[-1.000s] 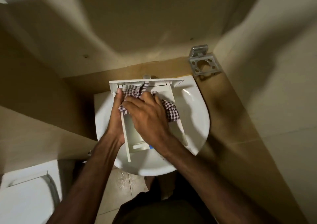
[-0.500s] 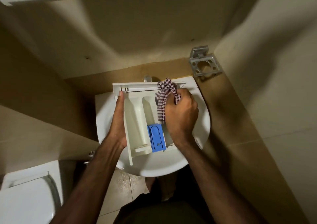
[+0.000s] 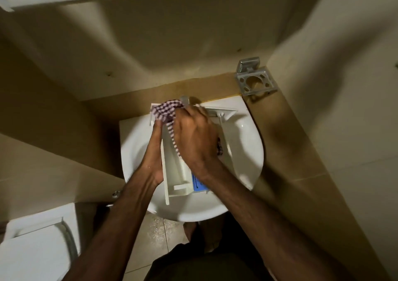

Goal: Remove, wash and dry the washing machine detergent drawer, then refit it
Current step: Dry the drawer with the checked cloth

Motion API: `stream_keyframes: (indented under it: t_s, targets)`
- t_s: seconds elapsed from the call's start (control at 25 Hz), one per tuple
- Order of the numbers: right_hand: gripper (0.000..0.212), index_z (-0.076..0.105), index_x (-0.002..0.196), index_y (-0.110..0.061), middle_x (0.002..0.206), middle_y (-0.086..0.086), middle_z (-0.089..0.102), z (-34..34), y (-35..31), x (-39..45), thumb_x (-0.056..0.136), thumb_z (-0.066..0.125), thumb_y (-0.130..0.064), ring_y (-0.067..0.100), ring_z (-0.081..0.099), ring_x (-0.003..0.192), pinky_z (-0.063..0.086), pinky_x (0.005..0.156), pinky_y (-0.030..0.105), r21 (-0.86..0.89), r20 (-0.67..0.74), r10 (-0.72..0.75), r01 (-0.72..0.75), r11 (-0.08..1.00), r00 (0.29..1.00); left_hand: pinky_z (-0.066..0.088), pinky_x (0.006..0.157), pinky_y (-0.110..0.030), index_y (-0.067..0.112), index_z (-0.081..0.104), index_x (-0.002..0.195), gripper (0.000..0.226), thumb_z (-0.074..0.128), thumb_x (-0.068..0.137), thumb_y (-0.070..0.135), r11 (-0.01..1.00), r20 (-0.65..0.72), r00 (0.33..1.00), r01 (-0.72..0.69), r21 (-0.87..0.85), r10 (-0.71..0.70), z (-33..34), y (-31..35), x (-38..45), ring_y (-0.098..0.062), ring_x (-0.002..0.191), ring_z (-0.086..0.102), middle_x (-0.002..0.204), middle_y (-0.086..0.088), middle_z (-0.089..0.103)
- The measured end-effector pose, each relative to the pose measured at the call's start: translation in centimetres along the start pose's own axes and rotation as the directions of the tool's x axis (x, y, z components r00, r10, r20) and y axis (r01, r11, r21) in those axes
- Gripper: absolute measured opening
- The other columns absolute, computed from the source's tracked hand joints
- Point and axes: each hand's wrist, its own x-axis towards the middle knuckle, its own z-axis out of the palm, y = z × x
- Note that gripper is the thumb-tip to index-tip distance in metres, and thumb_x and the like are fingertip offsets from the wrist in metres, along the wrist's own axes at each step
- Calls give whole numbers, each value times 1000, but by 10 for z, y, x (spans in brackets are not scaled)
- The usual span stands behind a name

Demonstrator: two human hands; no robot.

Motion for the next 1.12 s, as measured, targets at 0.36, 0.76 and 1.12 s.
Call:
stream_keyframes:
  t_s: [0.36, 0.76, 1.12]
  targets:
    - [13, 78, 96, -10, 106, 9, 77, -3, 2, 2, 84, 73, -11, 30, 69, 95, 58, 74, 37, -21, 8, -69, 69, 997, 998, 61, 64, -23, 18, 84, 86, 61, 40, 105, 56, 996, 7, 998, -61, 62, 60, 12, 3, -4, -16, 80, 77, 88, -9, 78]
    - [25, 76, 118, -10, 117, 7, 75, -76, 60, 8, 95, 69, -17, 26, 69, 101, 62, 83, 42, 108, 5, 266, -265, 958, 964, 63, 81, -40, 30, 80, 113, 64, 39, 95, 76, 987, -29, 990, -133, 88, 136, -12, 11, -10, -24, 102, 75, 120, -7, 76]
    - [33, 77, 92, -8, 111, 16, 62, -49, 1, -13, 99, 52, -28, 33, 67, 91, 44, 67, 35, -187, 413, 102, -25, 982, 905, 57, 98, -40, 20, 68, 134, 72, 34, 99, 72, 985, 14, 991, -130, 110, 129, -4, 0, -12, -30, 125, 65, 137, -17, 66]
